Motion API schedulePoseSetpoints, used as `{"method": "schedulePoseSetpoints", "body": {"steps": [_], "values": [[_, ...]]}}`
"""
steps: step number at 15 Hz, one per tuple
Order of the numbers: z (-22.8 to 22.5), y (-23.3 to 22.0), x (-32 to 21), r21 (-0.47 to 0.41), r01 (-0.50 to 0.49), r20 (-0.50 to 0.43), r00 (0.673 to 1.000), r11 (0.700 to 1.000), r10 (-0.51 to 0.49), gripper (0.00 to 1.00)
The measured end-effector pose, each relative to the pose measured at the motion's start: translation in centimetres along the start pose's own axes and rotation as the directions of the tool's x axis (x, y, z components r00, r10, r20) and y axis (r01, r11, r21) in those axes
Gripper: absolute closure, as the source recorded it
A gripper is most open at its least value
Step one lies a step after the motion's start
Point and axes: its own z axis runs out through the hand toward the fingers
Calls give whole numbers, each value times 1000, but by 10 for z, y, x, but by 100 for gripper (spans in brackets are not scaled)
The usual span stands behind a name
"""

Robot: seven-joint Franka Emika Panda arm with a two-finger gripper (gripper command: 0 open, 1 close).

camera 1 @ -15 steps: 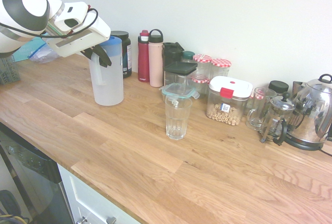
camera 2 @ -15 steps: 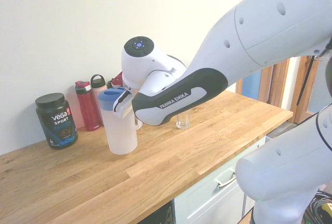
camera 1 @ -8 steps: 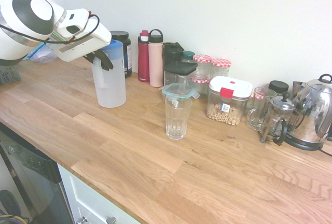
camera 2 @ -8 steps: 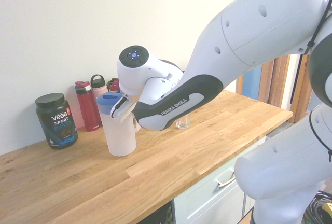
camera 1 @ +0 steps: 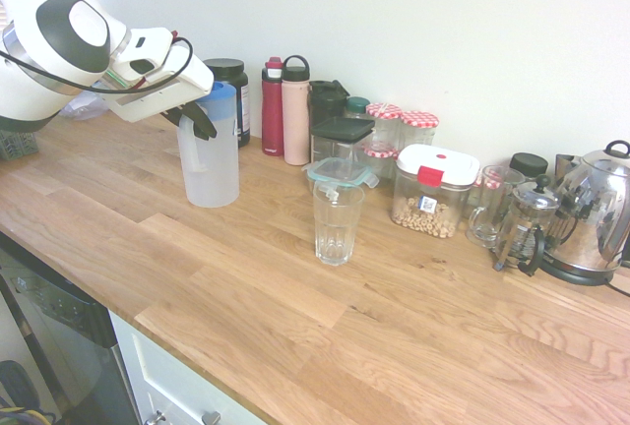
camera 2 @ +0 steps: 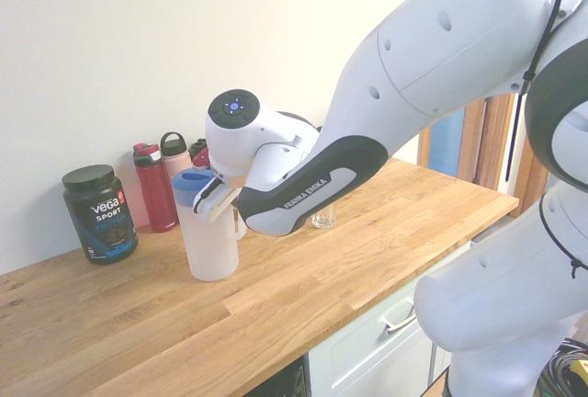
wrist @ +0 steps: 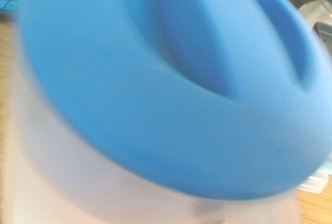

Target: Pour me some water

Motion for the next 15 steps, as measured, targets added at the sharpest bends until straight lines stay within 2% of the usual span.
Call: {"method": "schedulePoseSetpoints", "body": {"steps": [5, 9, 12, 15], "values": [[2, 2, 8, -20, -10, 18, 1000, 1000, 10, 0], [-4, 4, 17, -35, -2, 156, 988, 999, 7, 0], [-12, 11, 31, -32, 4, 331, 944, 999, 7, 0], [-29, 23, 49, -5, 33, 527, 849, 999, -26, 0]]}}
